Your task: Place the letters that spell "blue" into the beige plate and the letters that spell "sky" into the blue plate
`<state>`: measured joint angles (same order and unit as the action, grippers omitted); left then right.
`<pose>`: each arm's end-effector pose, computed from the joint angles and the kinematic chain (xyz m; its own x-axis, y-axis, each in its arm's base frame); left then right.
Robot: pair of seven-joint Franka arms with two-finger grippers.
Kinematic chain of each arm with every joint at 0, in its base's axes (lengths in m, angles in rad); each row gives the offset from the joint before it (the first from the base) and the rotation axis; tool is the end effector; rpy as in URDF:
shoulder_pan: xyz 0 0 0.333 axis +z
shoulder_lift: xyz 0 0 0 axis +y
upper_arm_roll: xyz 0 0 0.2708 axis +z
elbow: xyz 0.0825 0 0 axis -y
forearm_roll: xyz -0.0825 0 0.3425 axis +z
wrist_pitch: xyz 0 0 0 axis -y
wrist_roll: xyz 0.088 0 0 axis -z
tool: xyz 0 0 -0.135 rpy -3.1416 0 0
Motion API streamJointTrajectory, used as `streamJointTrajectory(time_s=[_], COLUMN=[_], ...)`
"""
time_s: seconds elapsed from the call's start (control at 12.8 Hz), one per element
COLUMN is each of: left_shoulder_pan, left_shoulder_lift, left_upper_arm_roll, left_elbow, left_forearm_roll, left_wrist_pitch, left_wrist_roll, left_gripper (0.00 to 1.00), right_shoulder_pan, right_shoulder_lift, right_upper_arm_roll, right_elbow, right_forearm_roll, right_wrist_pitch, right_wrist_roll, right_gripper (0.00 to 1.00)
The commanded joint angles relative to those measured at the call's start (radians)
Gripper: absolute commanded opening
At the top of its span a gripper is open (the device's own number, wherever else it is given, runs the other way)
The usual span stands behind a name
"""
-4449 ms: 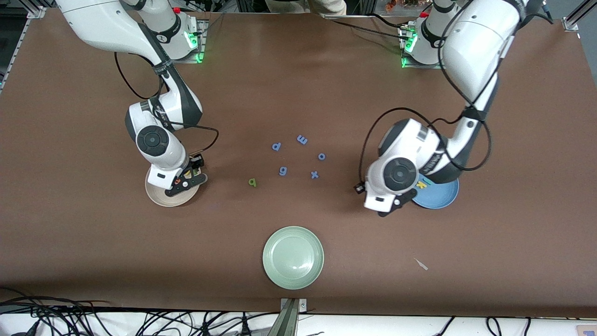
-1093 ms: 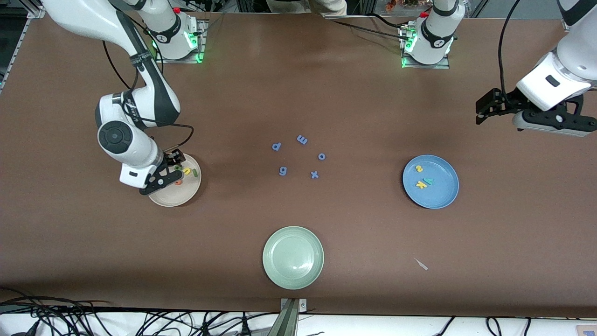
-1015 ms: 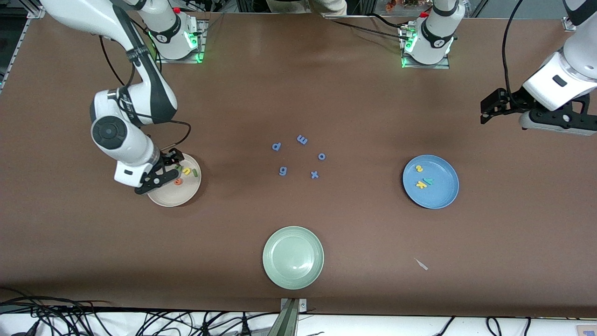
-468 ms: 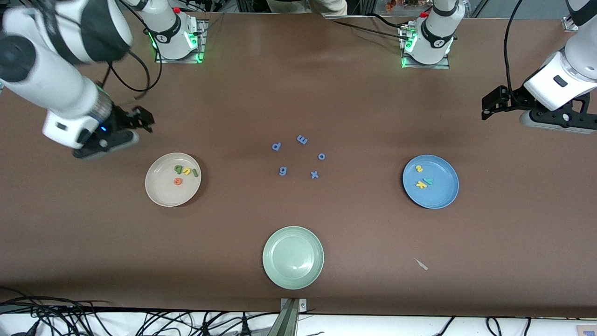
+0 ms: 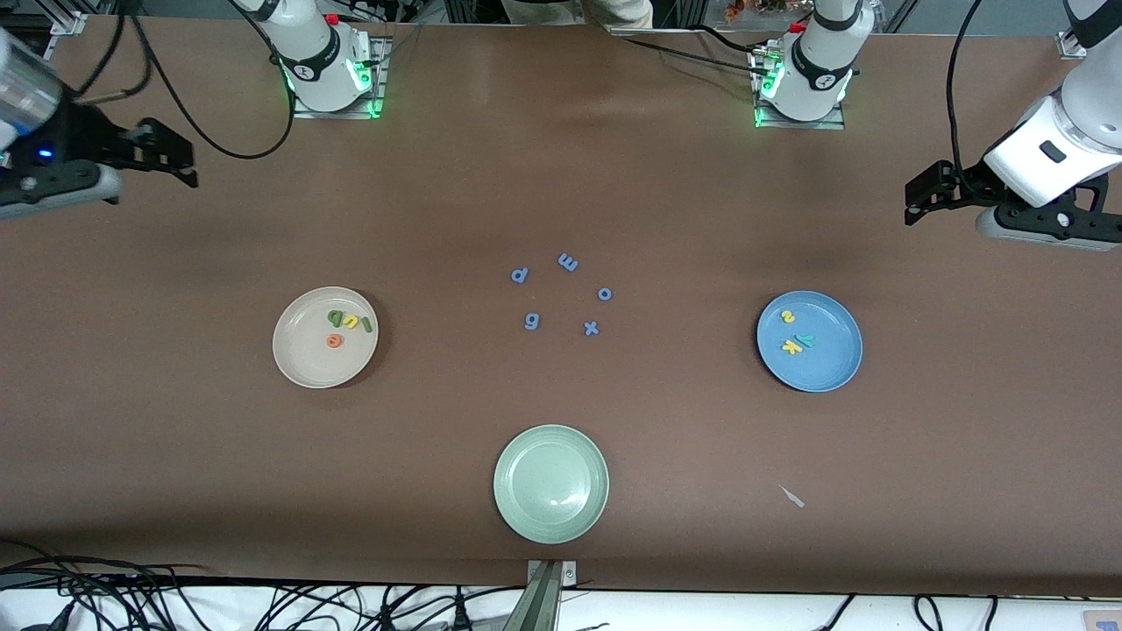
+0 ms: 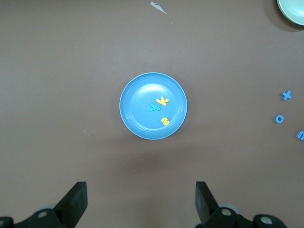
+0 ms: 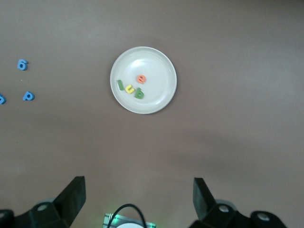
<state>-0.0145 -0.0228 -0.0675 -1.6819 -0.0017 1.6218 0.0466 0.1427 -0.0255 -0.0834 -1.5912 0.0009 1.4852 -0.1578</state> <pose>0.5059 -0.0421 0.5194 0.9911 -0.1280 -0.0373 -0.1280 -0.9918 0.0019 0.4937 0.0290 0.5484 0.9733 0.2155 -0.0790 0.2149 -0.9765 -0.0156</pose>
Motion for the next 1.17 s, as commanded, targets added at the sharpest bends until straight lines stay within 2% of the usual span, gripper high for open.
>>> streamJointTrajectory(time_s=[0.0,1.09], left_shoulder_pan=[-0.002,-0.005], left_shoulder_lift=[-0.003,-0.005], left_upper_arm_roll=[-0.001,-0.002], left_elbow=[0.015,0.015], left_forearm_roll=[-0.011,-0.011], left_wrist_pitch=[-0.020,-0.026], left_wrist_roll=[0.009,0.009], left_gripper=[1.00,1.00], right_shoulder_pan=[-0.002,0.011], right_shoulder_lift=[0.001,0.048], right_upper_arm_roll=[-0.004,0.004], right_elbow=[0.016,0.068], right_forearm_roll=[0.010,-0.022], right_wrist_pitch=[-0.028,-0.042], right_wrist_roll=[0.003,0.009], right_gripper=[1.00,1.00])
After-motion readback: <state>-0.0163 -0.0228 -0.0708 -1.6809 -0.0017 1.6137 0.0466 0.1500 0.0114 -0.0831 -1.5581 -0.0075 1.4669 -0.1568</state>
